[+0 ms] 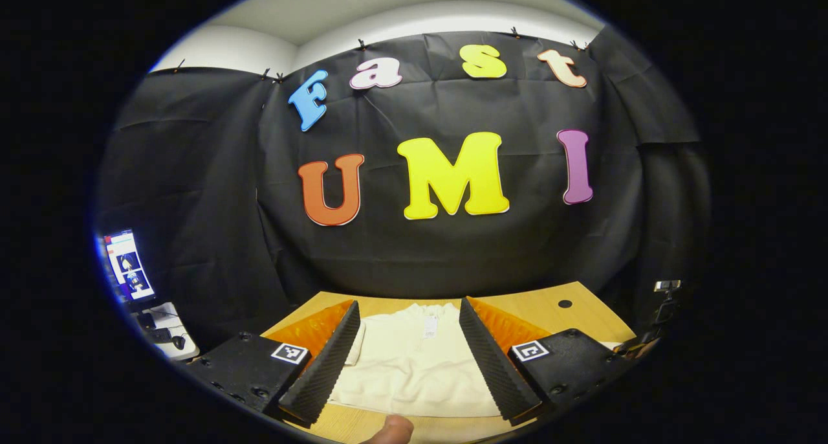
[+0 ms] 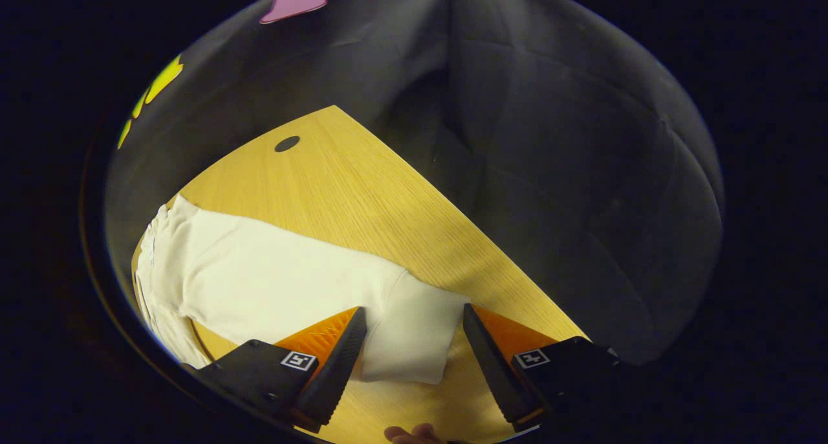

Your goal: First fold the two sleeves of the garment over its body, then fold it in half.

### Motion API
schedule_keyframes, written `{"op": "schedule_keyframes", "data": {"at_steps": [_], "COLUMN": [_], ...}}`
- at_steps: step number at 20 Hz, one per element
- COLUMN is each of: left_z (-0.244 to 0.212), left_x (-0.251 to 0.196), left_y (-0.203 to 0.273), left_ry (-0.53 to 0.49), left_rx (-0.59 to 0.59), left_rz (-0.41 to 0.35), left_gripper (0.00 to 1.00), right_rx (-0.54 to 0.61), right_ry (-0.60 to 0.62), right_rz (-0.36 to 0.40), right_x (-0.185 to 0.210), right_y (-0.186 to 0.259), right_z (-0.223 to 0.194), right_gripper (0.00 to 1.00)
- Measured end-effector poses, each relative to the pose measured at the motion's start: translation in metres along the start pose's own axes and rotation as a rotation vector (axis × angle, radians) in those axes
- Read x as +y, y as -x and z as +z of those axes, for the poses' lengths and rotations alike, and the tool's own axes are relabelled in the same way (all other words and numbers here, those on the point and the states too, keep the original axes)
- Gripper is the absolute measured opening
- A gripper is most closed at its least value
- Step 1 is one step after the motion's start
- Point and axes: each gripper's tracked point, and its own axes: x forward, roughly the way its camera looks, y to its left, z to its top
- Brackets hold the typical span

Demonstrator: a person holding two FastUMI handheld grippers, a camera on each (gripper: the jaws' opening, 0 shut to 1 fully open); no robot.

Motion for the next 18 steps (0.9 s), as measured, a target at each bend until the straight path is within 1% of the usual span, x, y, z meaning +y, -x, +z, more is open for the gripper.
{"op": "schedule_keyframes", "data": {"at_steps": [3,4,5,7,10,14,15,16,17,18], "left_z": [-0.003,-0.006,-0.01,-0.017,-0.02,-0.025,-0.027,-0.027,-0.027,-0.028], "left_x": [0.01,0.013,0.017,0.024,0.036,0.051,0.054,0.056,0.058,0.06], "left_y": [-0.006,-0.009,-0.012,-0.016,-0.021,-0.029,-0.031,-0.033,-0.035,-0.036], "left_ry": [0.004,0.005,0.006,0.012,0.004,-0.004,-0.006,-0.009,-0.012,-0.015], "left_rx": [0.002,0.011,0.022,0.04,0.044,0.052,0.055,0.054,0.051,0.051], "left_rz": [-0.017,-0.019,-0.021,-0.03,-0.029,-0.026,-0.026,-0.028,-0.028,-0.032], "left_gripper": [0.98,0.98,0.98,0.98,0.98,0.98,0.98,0.98,0.98,0.98], "right_rx": [0.049,0.064,0.085,0.119,0.147,0.141,0.139,0.133,0.129,0.13], "right_ry": [-0.063,-0.065,-0.079,-0.111,-0.12,-0.089,-0.088,-0.088,-0.1,-0.105], "right_rz": [-0.056,-0.066,-0.074,-0.094,-0.099,-0.078,-0.073,-0.067,-0.07,-0.085], "right_x": [-0.004,-0.005,-0.007,-0.009,-0.008,0.002,0.004,0.006,0.01,0.011], "right_y": [0.006,0.008,0.01,0.012,0.01,0.005,0.005,0.004,0.005,0.004], "right_z": [-0.002,-0.001,-0.002,-0.002,0.001,0.007,0.004,0.005,0.005,0.006], "right_gripper": [0.95,0.95,0.95,0.92,0.93,0.73,0.55,0.54,0.36,0.24]}}
